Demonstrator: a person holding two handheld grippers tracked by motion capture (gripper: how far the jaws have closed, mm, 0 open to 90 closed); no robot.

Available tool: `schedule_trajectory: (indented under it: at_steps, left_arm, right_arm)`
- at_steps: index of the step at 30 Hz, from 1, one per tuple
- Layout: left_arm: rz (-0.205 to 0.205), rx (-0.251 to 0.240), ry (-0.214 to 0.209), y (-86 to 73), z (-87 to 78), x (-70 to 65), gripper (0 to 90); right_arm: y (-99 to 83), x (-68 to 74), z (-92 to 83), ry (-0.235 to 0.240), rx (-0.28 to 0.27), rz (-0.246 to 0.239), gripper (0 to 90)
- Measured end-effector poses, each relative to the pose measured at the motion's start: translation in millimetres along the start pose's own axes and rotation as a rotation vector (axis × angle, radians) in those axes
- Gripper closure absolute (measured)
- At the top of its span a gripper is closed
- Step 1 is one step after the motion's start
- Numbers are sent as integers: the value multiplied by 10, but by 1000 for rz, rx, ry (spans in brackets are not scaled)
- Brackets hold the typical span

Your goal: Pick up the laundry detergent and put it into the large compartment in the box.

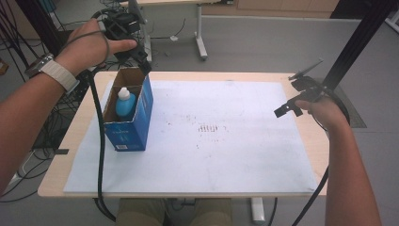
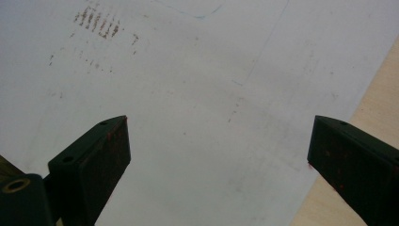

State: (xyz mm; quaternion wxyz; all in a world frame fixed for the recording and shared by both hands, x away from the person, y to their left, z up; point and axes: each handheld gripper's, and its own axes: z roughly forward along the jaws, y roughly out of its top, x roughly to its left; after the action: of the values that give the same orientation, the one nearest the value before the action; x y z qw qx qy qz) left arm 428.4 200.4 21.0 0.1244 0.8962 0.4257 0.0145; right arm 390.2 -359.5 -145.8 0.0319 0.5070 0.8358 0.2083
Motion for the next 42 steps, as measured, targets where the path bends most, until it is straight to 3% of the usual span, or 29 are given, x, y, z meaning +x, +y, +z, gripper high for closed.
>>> schedule_trajectory:
  at_steps: [3,5,6,10,17,18,19,21,24,25,27,35,39,42]
  left_arm:
    - [42,0,-1,41,-33,-53,57]
    - [100,-2,-11,76,-74,-90,57]
    - [100,-2,-11,76,-74,-90,58]
    - [171,-5,-14,114,-78,-150,58]
    - [286,30,-27,206,22,-263,59]
    - [319,37,-37,229,59,-287,59]
    - [319,37,-37,229,59,-287,59]
    - [356,43,-37,245,101,-331,59]
    - [396,59,-60,283,175,-375,59]
    - [429,76,-72,321,242,-422,59]
    - [439,80,-75,331,263,-438,60]
    - [546,99,-116,387,490,-575,60]
    - [583,101,-156,402,620,-581,50]
    - [607,110,-151,403,706,-625,50]
  right_arm:
    - [-14,-2,-16,-3,1,7,61]
    - [-30,5,-40,-6,-2,14,60]
    - [-39,10,-51,-4,-7,16,58]
    - [-40,62,-71,-2,-19,10,58]
    - [-8,143,-68,-4,-20,5,58]
    - [-1,162,-54,-2,-19,6,58]
    - [-1,162,-54,-2,-19,6,58]
    - [9,183,-45,-2,-17,3,58]
    - [14,209,-52,1,-20,2,58]
    - [10,213,-55,0,-23,2,58]
    - [2,215,-57,2,-26,2,58]
    - [-32,202,-39,5,-27,10,57]
    - [-53,198,-29,8,-30,16,57]
    - [-62,199,-20,8,-27,17,57]
